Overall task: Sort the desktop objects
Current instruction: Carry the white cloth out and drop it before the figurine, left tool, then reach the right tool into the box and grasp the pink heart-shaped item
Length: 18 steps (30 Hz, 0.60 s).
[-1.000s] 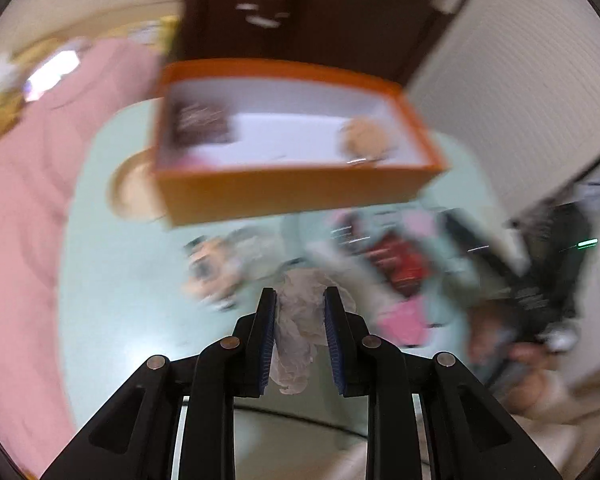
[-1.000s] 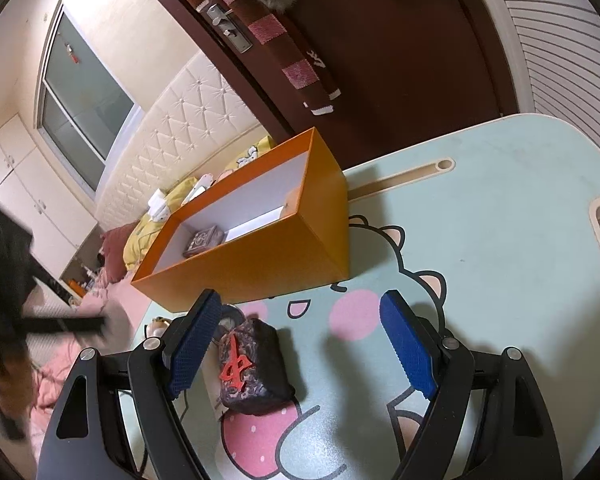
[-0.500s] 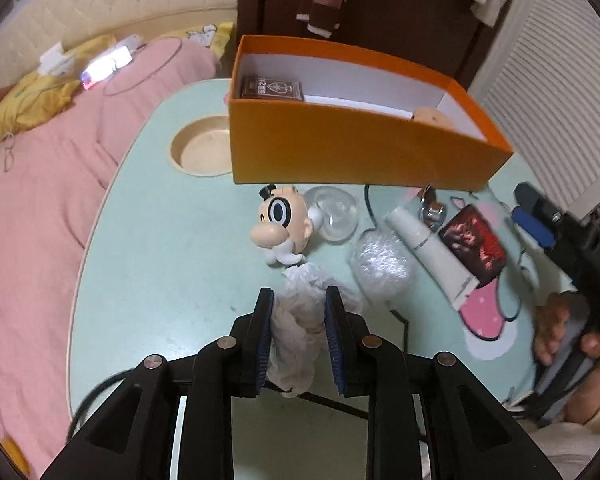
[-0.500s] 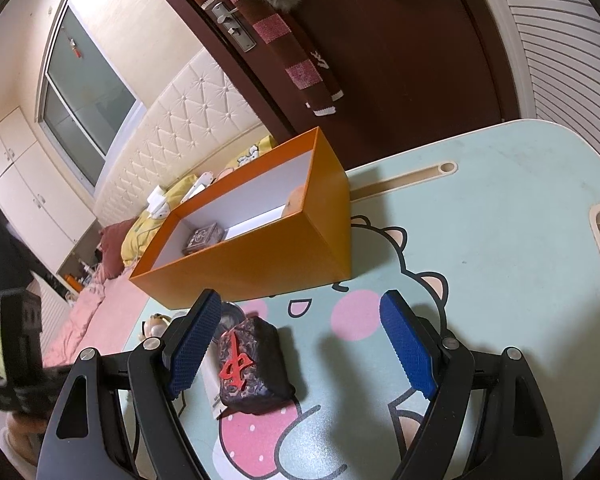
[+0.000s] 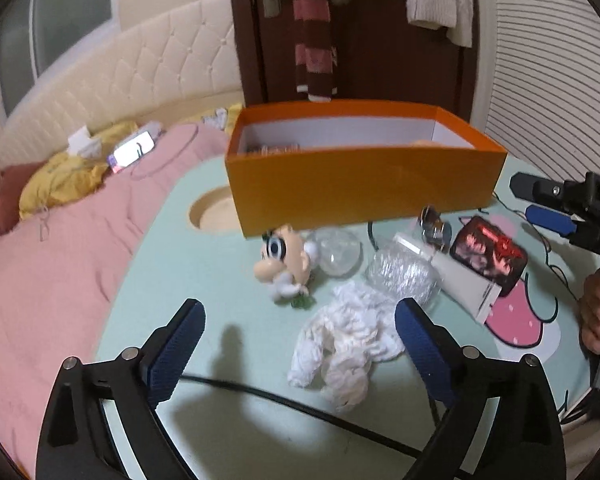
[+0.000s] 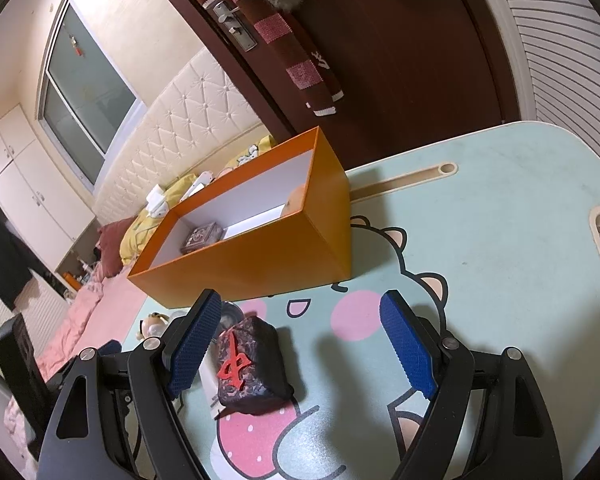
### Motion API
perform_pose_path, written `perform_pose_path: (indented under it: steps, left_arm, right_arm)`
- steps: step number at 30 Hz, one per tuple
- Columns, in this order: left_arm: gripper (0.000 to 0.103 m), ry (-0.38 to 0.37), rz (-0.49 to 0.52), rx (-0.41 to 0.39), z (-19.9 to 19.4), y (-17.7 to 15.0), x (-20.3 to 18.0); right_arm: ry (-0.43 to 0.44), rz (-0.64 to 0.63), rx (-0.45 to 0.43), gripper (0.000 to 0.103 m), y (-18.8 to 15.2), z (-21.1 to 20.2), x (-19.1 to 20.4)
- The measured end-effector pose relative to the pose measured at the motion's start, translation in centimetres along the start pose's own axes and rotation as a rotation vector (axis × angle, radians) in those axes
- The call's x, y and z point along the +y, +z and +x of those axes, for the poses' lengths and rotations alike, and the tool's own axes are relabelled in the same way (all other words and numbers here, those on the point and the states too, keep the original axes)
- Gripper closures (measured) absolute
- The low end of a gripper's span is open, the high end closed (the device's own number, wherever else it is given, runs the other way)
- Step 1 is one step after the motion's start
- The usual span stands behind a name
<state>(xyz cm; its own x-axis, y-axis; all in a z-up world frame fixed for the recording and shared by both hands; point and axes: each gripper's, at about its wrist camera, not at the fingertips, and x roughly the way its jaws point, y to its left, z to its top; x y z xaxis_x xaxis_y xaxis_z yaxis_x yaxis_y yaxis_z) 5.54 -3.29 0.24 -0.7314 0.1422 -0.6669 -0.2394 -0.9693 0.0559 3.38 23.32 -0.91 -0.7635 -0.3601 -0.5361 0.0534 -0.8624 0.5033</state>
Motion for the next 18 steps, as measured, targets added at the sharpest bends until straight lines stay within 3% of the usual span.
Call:
perform_pose_path:
  steps: [6,14,18]
  left_arm:
    - [0.007,0.025,-0.098,-0.012,0.1,-0.4,1.5]
    - [0.007,0.001,-0.113,-0.019,0.1,-0.6,1.8]
    - [0.007,-0.013,-0.125,-0.015,0.1,-0.6,2.0]
  right_arm:
    - [-0.025,-0.018,0.02,0.021,-0.1,0.3,0.3]
    - [-0.087,-0.076,0.062,0.021,-0.2,1.0,1.6]
    - [-0.049,-0.099,0.073,0.021,1.3,0.1,3.6]
